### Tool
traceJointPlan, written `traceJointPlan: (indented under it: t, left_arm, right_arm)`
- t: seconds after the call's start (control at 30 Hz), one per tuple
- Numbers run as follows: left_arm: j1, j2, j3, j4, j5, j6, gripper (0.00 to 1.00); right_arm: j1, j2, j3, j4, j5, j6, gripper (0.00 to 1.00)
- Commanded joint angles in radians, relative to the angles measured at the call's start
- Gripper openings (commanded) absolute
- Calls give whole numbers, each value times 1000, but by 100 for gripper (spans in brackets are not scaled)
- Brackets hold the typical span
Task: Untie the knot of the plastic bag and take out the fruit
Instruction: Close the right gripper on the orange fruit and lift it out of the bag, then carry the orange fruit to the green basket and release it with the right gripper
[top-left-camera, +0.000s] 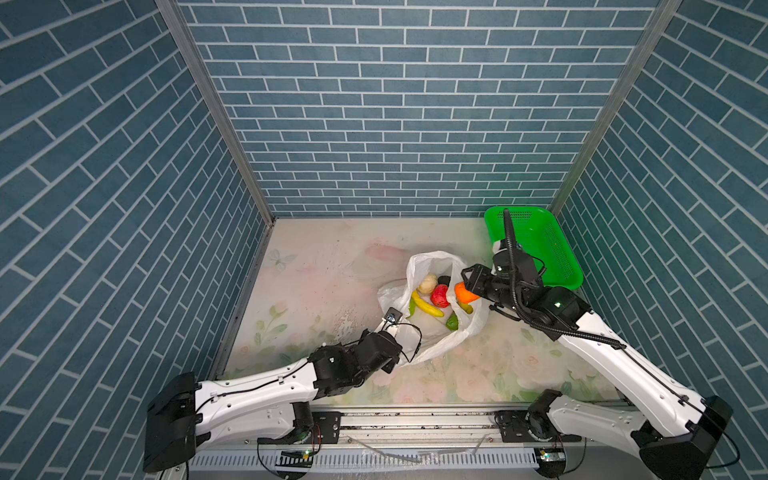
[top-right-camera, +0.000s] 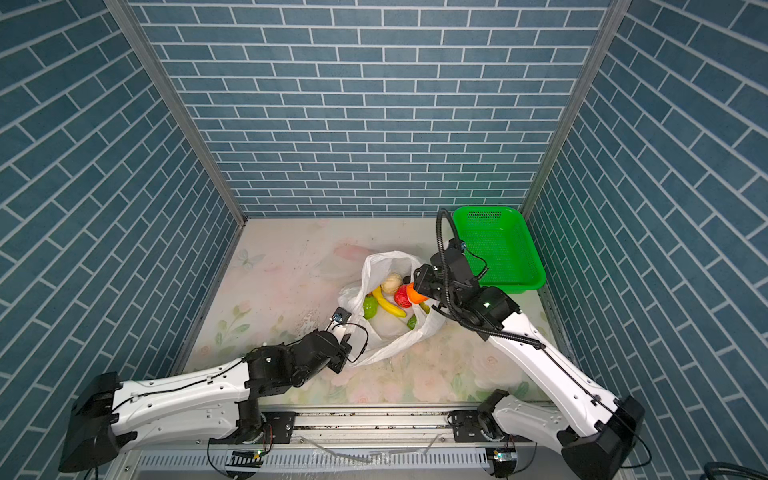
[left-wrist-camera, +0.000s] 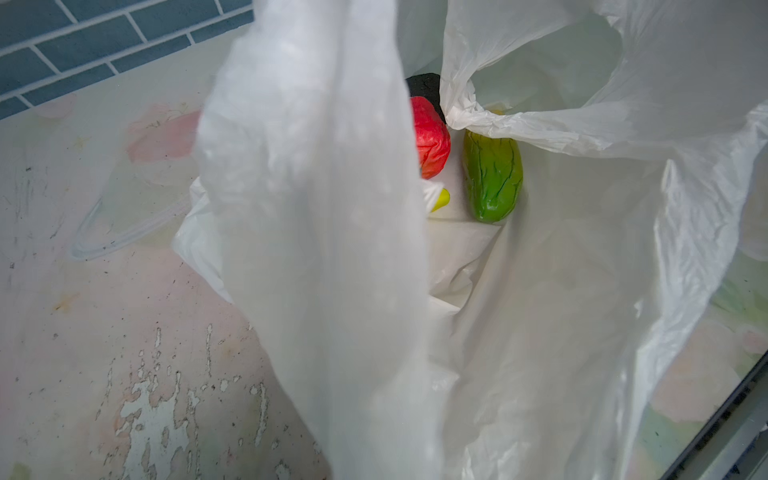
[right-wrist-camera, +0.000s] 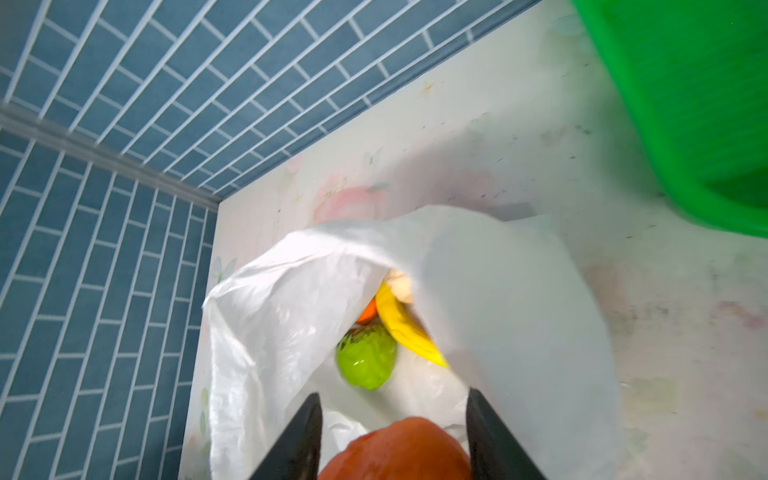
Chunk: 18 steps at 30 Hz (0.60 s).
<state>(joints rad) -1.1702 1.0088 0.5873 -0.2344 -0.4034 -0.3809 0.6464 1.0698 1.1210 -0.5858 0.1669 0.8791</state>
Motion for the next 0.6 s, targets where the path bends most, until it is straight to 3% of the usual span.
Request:
traceJointPlan:
  t: [0.0,0.17,0.33,0.57]
  left_arm:
    - [-4,8,32,-23,-5,14,0]
    - [-5,11,41,-29,-7,13,0]
    - [-4,4,43,-36,-4,13,0]
    - [-5,5,50,-41,-3,14,0]
  right_arm:
    - [-110,-34,47,-81,-53,-69,44]
    - [-355,-16,38,-77,-148,-126,45]
    - [-545,91,26,40,-195,-189,45]
    - [-666,365,118,183,-158,-282,45]
